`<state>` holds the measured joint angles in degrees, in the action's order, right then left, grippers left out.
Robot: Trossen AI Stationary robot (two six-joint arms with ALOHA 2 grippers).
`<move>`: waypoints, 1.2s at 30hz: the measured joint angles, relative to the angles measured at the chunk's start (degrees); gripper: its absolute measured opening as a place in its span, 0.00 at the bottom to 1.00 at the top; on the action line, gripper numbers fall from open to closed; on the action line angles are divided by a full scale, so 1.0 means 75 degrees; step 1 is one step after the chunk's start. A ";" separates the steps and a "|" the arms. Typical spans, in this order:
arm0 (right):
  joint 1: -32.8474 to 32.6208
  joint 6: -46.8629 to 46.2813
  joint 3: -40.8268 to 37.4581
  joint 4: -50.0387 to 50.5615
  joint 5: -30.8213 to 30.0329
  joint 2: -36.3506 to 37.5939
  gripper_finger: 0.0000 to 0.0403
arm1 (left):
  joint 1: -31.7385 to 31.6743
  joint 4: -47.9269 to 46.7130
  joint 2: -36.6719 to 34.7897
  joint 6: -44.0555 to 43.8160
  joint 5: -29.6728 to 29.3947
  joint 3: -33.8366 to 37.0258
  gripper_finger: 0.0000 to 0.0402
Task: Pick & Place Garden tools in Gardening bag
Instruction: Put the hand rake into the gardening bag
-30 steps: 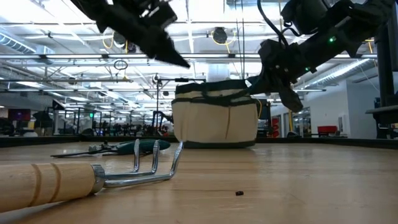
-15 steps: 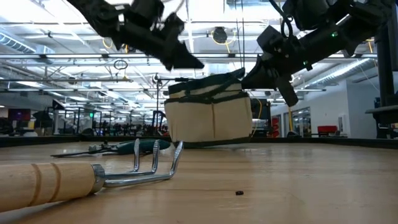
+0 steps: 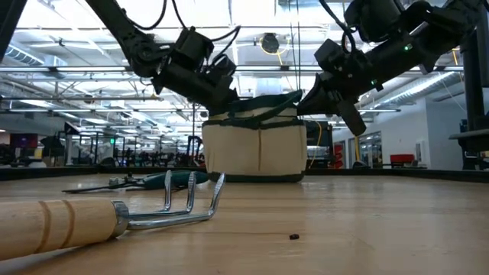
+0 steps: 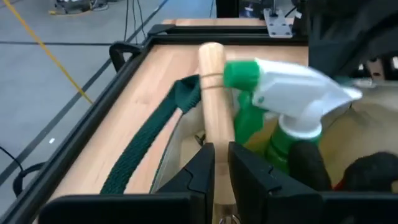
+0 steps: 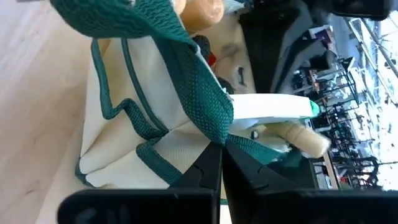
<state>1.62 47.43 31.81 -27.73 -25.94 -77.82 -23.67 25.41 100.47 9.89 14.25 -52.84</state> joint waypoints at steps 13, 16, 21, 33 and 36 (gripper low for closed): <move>0.0028 -0.0006 0.0000 -0.0023 -0.1922 0.0003 0.00 | -0.0028 -0.0400 0.0079 0.0341 0.0548 -0.0003 0.13; 0.0078 -0.0050 0.0000 -0.0187 -0.1876 0.0003 0.00 | -0.0022 -0.0499 0.0079 0.0285 0.0704 -0.0003 0.13; 0.0197 -0.0294 0.0000 -0.0225 -0.0987 0.0006 0.00 | 0.0035 -0.0546 0.0082 0.0281 0.0851 0.0000 0.13; 0.0193 -0.1118 0.0000 0.0144 -0.1133 0.0006 0.00 | 0.0240 -0.2102 -0.1996 0.0155 0.0894 0.0009 0.13; 0.0193 -0.1317 0.0000 0.0062 -0.1130 0.0006 0.00 | 0.0471 -0.3376 -0.2622 -0.0123 0.0895 0.0000 0.13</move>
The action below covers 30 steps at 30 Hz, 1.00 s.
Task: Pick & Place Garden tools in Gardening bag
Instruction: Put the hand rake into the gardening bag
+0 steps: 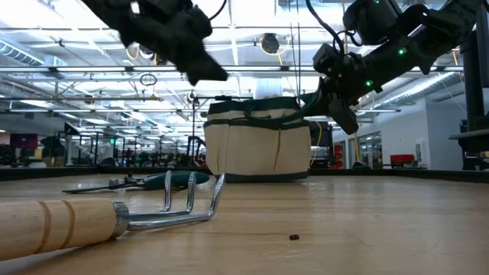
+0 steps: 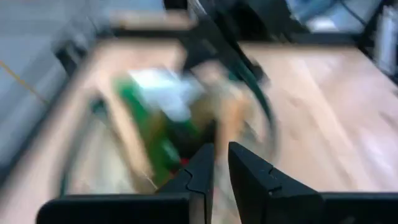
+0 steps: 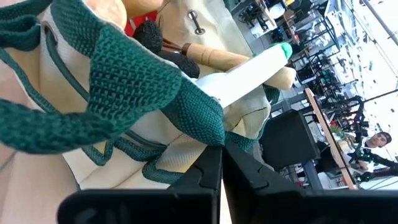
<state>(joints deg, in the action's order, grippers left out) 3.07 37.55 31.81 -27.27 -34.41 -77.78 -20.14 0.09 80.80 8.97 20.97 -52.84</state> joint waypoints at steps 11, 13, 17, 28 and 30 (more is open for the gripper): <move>-0.0019 -0.0071 0.0000 -0.0020 -0.0003 0.0000 0.02 | 0.2146 -0.2120 -0.0406 -0.0521 -0.0833 0.0009 0.13; -0.0048 -0.0121 0.0000 -0.0007 -0.0007 0.0000 0.04 | 0.2532 -0.2118 -0.0410 -0.0456 -0.1164 0.0009 0.13; -0.0093 -0.0330 0.0000 0.0070 -0.0009 0.0000 0.12 | 0.3162 -0.2166 -0.0410 -0.0596 -0.1270 0.0009 0.18; -0.0232 -0.1237 0.0003 -0.0034 -0.0653 0.0021 0.33 | 0.5019 -0.1668 0.0344 -0.0219 -0.2352 0.0002 0.41; -0.0347 -0.1153 0.0003 -0.0094 -0.0987 0.0091 0.35 | 0.5341 -0.1614 0.0578 0.0048 -0.2672 0.0000 0.41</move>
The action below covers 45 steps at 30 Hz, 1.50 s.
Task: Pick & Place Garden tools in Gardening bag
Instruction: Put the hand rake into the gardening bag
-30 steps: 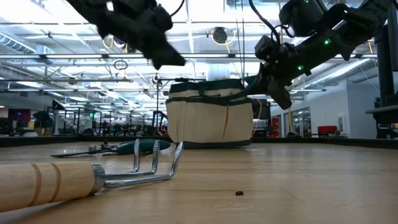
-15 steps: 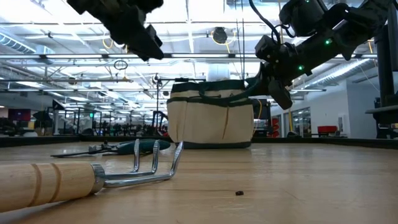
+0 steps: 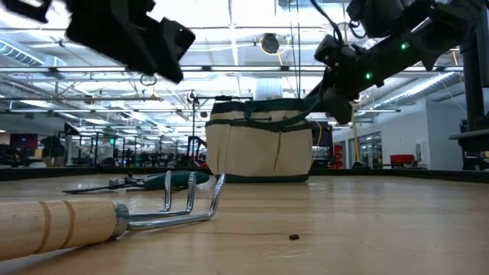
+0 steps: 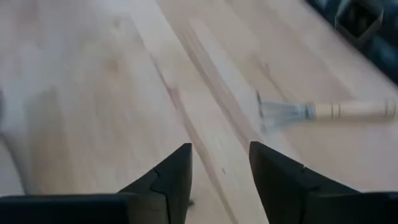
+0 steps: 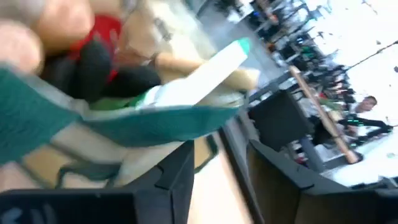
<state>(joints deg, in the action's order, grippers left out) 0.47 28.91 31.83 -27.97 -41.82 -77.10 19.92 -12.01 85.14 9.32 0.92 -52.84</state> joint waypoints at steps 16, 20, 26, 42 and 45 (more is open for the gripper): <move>-0.1271 -0.0417 0.0003 -0.0355 -0.0214 0.0344 0.41 | 0.2183 0.1661 0.2146 0.3043 -0.1777 0.0000 0.33; -0.1282 -0.0443 0.0003 -0.0403 -0.0208 0.0346 0.41 | 0.2321 0.1760 0.2265 0.3671 -0.1880 0.0003 0.32; -0.1265 -0.0565 0.0003 -0.0408 -0.0196 0.0346 0.41 | 0.2183 0.2093 0.2257 0.5320 -0.1784 0.0006 0.32; -0.1265 -0.0985 0.0003 -0.0413 -0.0190 0.0343 0.41 | 0.0745 0.2017 0.2259 0.5231 0.0129 0.0006 0.43; -0.1265 -0.0994 0.0003 -0.0413 -0.0190 0.0343 0.41 | 0.0448 0.2018 0.2259 0.4990 0.0599 0.0006 0.43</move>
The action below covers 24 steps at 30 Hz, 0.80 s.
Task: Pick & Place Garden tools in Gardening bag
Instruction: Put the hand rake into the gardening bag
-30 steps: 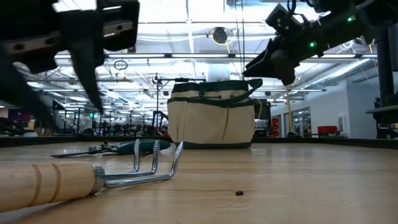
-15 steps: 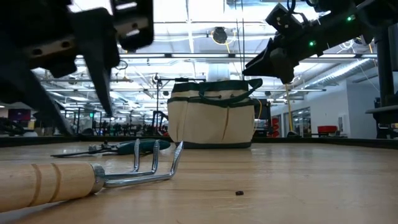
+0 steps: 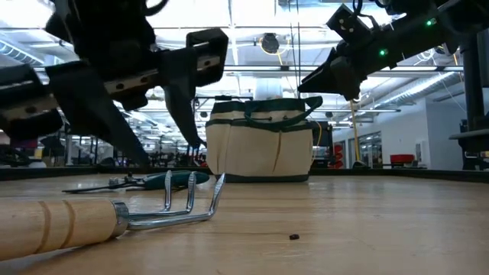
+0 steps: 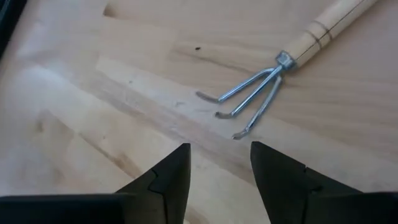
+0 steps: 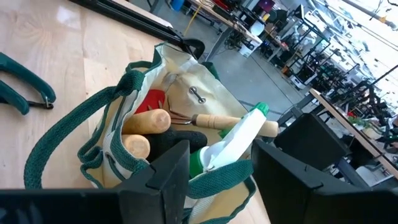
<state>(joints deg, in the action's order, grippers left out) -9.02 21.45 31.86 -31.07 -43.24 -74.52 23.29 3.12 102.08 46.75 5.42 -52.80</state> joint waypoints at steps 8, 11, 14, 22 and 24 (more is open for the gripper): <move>0.0000 -0.0003 0.0000 0.0001 0.0001 0.0000 0.41 | -0.0478 0.0104 0.0082 -0.1245 0.1897 -0.0001 0.44; 0.0000 -0.0003 -0.0003 -0.0012 0.0003 0.0000 0.41 | -0.0553 0.0497 0.0328 -0.2151 0.2095 0.0000 0.44; 0.0003 -0.0003 -0.0006 -0.0052 0.0003 0.0000 0.41 | -0.0540 0.1205 0.0704 -0.2437 0.2489 -0.0010 0.44; 0.0003 -0.0090 -0.0006 0.0052 0.0003 -0.0003 0.41 | -0.0582 0.1866 0.1041 -0.3056 0.2260 -0.0003 0.44; 0.0003 -0.0076 -0.0006 0.0055 0.0003 -0.0003 0.41 | -0.0616 0.1807 0.1047 -0.3139 0.2071 -0.0003 0.44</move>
<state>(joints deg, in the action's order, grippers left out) -8.99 20.88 31.81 -30.65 -43.22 -74.54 18.66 16.67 109.93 23.21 20.95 -52.82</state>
